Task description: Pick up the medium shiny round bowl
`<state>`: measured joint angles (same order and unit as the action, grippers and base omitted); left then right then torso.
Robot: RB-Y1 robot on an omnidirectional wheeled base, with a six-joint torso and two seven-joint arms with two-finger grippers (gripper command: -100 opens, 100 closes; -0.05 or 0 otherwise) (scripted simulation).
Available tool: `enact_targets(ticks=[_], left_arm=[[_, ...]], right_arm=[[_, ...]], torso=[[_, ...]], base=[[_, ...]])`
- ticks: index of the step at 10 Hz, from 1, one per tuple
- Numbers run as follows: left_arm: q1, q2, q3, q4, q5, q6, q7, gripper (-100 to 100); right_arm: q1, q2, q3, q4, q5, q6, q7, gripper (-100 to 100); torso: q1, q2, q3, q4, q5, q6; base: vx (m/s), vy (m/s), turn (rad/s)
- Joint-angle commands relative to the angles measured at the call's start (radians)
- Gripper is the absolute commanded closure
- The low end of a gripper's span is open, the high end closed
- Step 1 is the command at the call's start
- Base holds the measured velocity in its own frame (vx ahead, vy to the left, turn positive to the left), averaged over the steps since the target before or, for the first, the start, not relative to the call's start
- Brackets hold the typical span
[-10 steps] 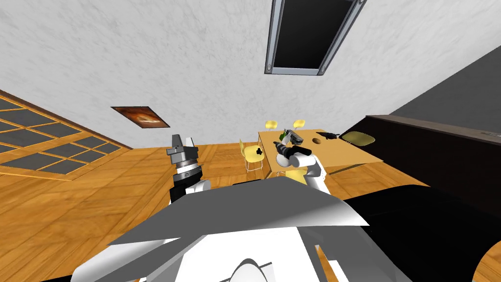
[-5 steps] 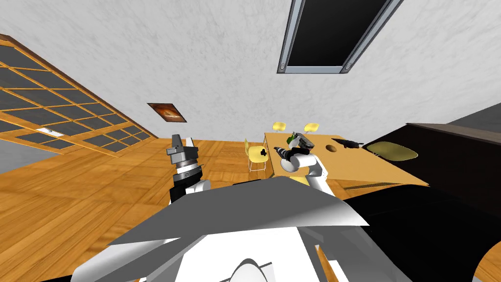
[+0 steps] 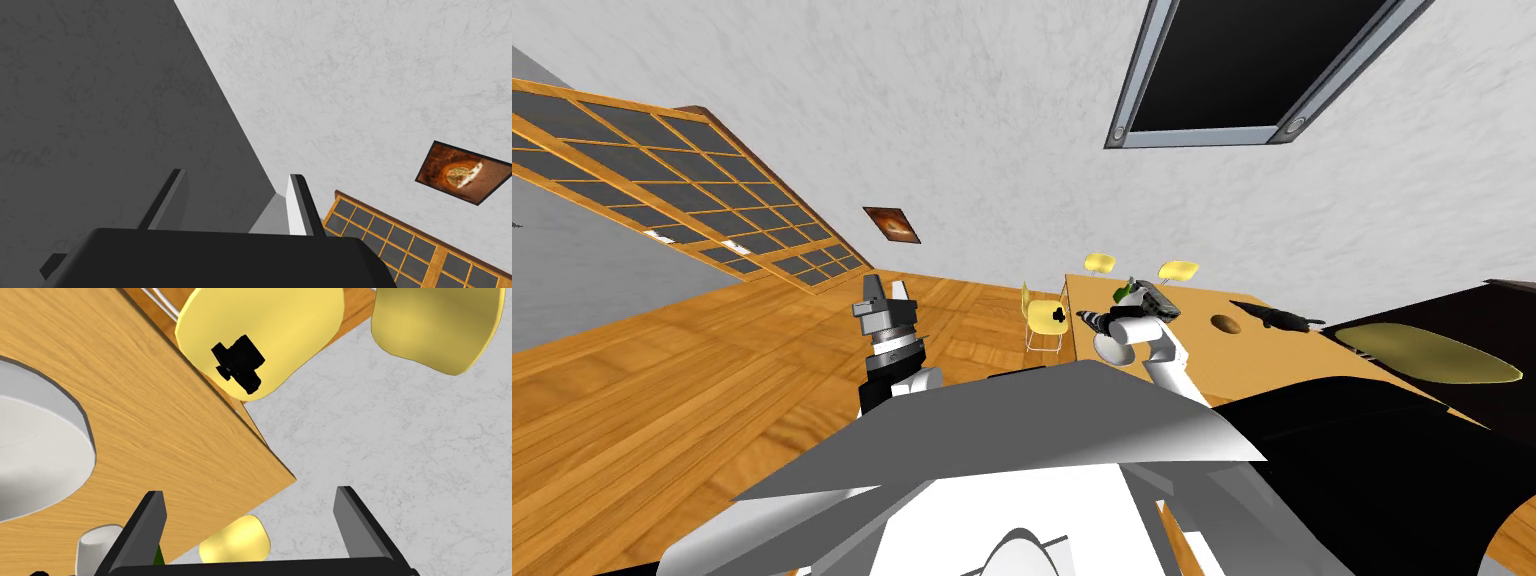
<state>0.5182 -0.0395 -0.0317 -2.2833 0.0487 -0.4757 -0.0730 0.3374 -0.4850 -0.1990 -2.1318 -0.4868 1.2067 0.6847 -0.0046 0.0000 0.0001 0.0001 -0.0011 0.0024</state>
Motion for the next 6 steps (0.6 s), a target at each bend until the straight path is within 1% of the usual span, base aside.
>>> enact_targets(ticks=[1, 2, 3, 4, 5, 6], left_arm=[[0.000, 0.000, 0.000, 0.000, 0.000, 0.000, 0.000, 0], [0.000, 0.000, 0.000, 0.000, 0.000, 0.000, 0.000, 0], [0.000, 0.000, 0.000, 0.000, 0.000, 0.000, 0.000, 0], [0.000, 0.000, 0.000, 0.000, 0.000, 0.000, 0.000, 0], [0.000, 0.000, 0.000, 0.000, 0.000, 0.000, 0.000, 0], [0.000, 0.000, 0.000, 0.000, 0.000, 0.000, 0.000, 0]], right_arm=[[0.014, -0.024, 0.008, 0.022, 0.007, 0.043, 0.050, -100], [0.014, -0.024, 0.008, 0.022, 0.007, 0.043, 0.061, -100], [0.027, -0.046, 0.014, 0.044, 0.010, 0.074, 0.098, -100], [0.027, -0.046, 0.014, 0.044, 0.010, 0.074, 0.108, -100], [0.041, -0.067, 0.021, 0.066, 0.014, 0.101, 0.146, -100], [0.041, -0.067, 0.021, 0.066, 0.014, 0.101, 0.152, -100]], torso=[[0.000, 0.000, 0.000, 0.000, 0.000, 0.000], [0.000, 0.000, 0.000, 0.000, 0.000, -0.001], [0.000, 0.000, 0.000, 0.000, 0.000, 0.000], [0.000, 0.000, 0.000, 0.000, 0.000, -0.001], [0.000, 0.000, 0.000, 0.000, 0.000, 0.000], [-0.001, 0.001, 0.000, 0.000, 0.000, -0.001]], base=[[-0.021, -0.051, 0.343], [-0.022, -0.047, 0.157], [-0.026, -0.043, 0.277], [-0.023, -0.052, 0.166], [-0.036, -0.059, 0.303], [-0.031, -0.052, 0.168]])
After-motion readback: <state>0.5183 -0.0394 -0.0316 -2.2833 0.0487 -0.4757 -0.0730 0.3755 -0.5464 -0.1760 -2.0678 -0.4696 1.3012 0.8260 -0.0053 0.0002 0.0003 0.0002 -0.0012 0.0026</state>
